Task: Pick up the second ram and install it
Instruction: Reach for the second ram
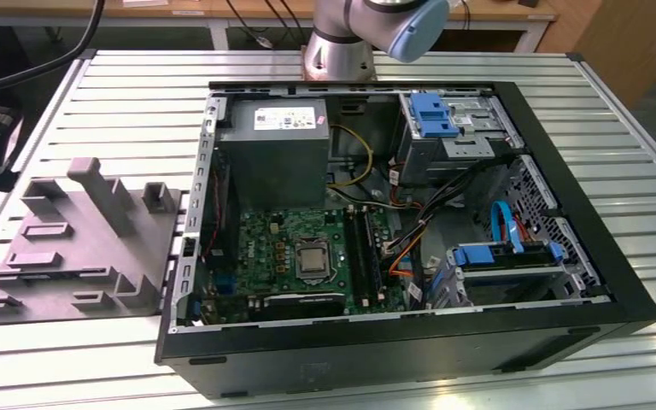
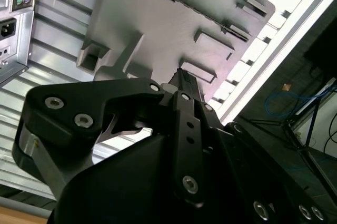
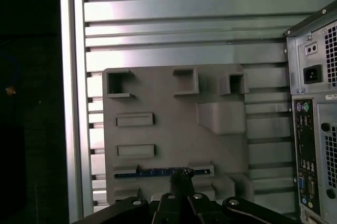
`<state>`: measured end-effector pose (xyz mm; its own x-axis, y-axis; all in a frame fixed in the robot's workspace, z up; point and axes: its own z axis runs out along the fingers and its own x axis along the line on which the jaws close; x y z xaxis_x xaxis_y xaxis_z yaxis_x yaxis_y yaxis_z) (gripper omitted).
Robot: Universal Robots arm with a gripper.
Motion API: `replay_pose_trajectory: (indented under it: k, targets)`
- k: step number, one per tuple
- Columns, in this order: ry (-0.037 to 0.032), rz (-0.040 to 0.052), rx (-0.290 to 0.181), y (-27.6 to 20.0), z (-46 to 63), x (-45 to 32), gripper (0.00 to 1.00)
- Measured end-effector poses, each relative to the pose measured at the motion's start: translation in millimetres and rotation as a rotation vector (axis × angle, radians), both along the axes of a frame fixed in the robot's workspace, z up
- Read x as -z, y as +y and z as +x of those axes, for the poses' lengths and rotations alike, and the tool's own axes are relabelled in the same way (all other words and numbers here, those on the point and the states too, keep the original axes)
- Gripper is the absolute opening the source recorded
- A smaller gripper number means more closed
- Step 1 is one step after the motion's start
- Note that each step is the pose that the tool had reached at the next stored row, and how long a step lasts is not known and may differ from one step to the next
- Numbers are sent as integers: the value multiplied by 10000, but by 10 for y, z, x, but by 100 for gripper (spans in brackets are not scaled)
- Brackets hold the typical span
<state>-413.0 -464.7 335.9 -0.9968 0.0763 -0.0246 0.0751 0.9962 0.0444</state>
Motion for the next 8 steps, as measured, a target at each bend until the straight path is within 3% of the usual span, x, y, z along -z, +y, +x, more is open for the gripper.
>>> replay_pose_trajectory:
  k: [8]
  targets:
    - [0, 0, -1, -103, -44, 64, 10]
